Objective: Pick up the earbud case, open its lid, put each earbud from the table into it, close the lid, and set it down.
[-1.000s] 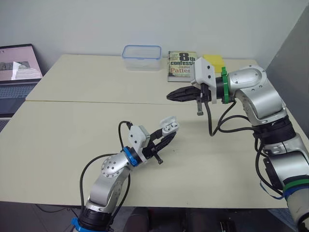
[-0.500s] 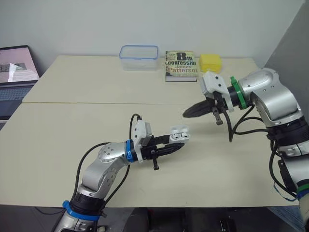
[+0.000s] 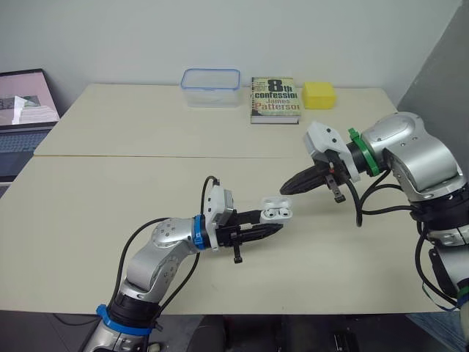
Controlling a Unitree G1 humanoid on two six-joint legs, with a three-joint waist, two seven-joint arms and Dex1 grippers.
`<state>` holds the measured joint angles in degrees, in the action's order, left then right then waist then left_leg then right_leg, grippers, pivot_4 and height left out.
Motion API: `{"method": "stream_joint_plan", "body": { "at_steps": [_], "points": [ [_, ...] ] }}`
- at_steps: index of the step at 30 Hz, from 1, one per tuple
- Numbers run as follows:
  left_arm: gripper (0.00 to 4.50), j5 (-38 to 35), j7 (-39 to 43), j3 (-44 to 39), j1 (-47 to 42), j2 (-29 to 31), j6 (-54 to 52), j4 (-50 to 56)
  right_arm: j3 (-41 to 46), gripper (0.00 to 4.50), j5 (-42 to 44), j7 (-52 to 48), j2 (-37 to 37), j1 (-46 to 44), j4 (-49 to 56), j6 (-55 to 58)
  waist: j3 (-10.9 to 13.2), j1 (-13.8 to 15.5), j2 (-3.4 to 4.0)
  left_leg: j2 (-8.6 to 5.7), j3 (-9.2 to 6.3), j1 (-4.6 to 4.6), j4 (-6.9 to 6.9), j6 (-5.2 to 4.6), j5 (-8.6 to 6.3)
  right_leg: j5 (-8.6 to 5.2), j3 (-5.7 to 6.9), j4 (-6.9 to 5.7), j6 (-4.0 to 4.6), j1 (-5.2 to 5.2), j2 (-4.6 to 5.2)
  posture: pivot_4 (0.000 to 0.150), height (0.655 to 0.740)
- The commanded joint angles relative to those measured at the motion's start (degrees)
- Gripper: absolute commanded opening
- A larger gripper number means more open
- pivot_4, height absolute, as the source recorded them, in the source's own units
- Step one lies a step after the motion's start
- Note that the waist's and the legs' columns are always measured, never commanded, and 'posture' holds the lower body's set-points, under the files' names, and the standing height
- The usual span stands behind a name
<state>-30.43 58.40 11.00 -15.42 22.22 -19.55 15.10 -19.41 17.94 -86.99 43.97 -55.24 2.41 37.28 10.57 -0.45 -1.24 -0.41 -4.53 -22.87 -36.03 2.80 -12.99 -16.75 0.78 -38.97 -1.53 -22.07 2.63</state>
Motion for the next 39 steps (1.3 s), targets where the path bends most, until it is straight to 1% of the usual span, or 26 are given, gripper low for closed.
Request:
{"method": "stream_joint_plan", "body": {
  "at_steps": [1,9,15,19,21,24,27,29,32,36,39],
  "points": [
    [0.77,-0.5,0.67,0.49,-0.27,-0.15,0.54,2.11,0.47,0.0,2.63,-2.8,1.18,-0.22,3.54,1.99,0.0,-0.02,0.0,0.0,0.0,0.0,0.0,0.0,0.0,0.0,0.0,0.0,0.0,0.0,0.0,0.15,0.74],
    [0.77,0.16,1.15,0.52,-0.19,-0.14,1.03,1.82,0.44,0.0,6.27,-3.55,3.18,0.63,7.55,4.6,0.0,0.01,0.0,0.0,0.01,0.0,0.0,0.0,0.0,0.0,0.01,0.0,0.0,0.0,0.0,0.15,0.74],
    [0.77,0.33,0.84,0.61,-0.16,-0.32,1.23,1.78,-0.09,0.0,7.34,-2.5,4.02,2.95,9.96,4.93,0.0,0.01,0.0,0.0,0.03,0.0,-0.01,0.0,0.0,0.0,0.01,0.0,-0.01,0.0,0.0,0.15,0.74],
    [0.77,0.37,-0.31,0.5,-0.36,-0.69,1.0,1.84,0.21,0.0,7.18,-1.64,3.8,3.85,10.12,4.84,0.0,0.01,0.0,0.0,0.04,0.0,-0.01,0.0,0.0,0.0,0.02,-0.01,-0.01,0.0,-0.01,0.15,0.74],
    [0.77,0.64,-2.49,-0.01,-0.76,-0.88,-0.59,1.39,1.38,0.0,6.59,0.36,3.38,3.9,9.52,4.36,0.0,0.02,0.0,0.0,0.03,0.0,-0.01,0.0,0.0,0.0,0.02,0.0,-0.01,0.0,-0.01,0.15,0.74],
    [0.77,-3.61,-7.5,-2.54,-2.56,-1.79,-9.38,-0.22,3.98,0.0,5.48,3.07,3.83,3.65,7.2,3.01,0.01,0.08,-0.01,-0.01,0.02,-0.01,-0.03,0.0,0.0,0.01,0.01,-0.01,-0.02,0.01,0.0,0.15,0.74],
    [0.77,-9.97,-12.4,-5.12,-5.44,-2.31,-22.85,-2.65,6.07,0.0,3.73,5.08,5.58,6.17,6.85,0.0,0.01,0.1,-0.02,-0.01,0.01,-0.01,-0.03,0.0,0.0,0.02,0.04,-0.01,-0.05,0.01,-0.01,0.15,0.74],
    [0.77,-11.12,-14.97,-6.23,-7.6,-2.76,-27.97,-5.38,7.17,0.0,3.17,6.75,6.25,8.78,7.82,-1.08,0.01,0.1,-0.03,0.0,0.0,-0.02,-0.04,0.0,0.0,0.01,0.1,0.0,-0.07,0.03,-0.02,0.15,0.74],
    [0.77,-11.01,-18.78,-6.8,-11.88,-3.2,-36.28,-11.39,10.23,0.0,3.97,12.14,5.88,15.47,11.74,0.73,0.02,0.19,-0.04,-0.02,0.02,-0.03,-0.04,0.0,0.0,0.02,0.08,0.0,-0.08,0.03,-0.02,0.15,0.74],
    [0.77,-14.49,-18.98,-8.49,-16.81,-3.04,-49.25,-18.37,11.67,0.0,4.47,16.87,5.92,23.92,18.25,1.65,0.03,0.19,-0.05,-0.03,0.02,-0.06,-0.05,0.01,0.01,0.05,0.07,-0.02,-0.12,0.0,-0.02,0.15,0.74],
    [0.77,-14.31,-17.29,-8.37,-20.24,-2.12,-53.93,-23.71,12.23,0.0,5.23,19.23,5.73,28.0,22.34,2.64,0.03,-0.04,-0.05,-0.02,0.02,-0.03,-0.05,0.02,0.01,0.05,0.04,-0.03,-0.12,-0.01,-0.04,0.15,0.74]
  ]
}}
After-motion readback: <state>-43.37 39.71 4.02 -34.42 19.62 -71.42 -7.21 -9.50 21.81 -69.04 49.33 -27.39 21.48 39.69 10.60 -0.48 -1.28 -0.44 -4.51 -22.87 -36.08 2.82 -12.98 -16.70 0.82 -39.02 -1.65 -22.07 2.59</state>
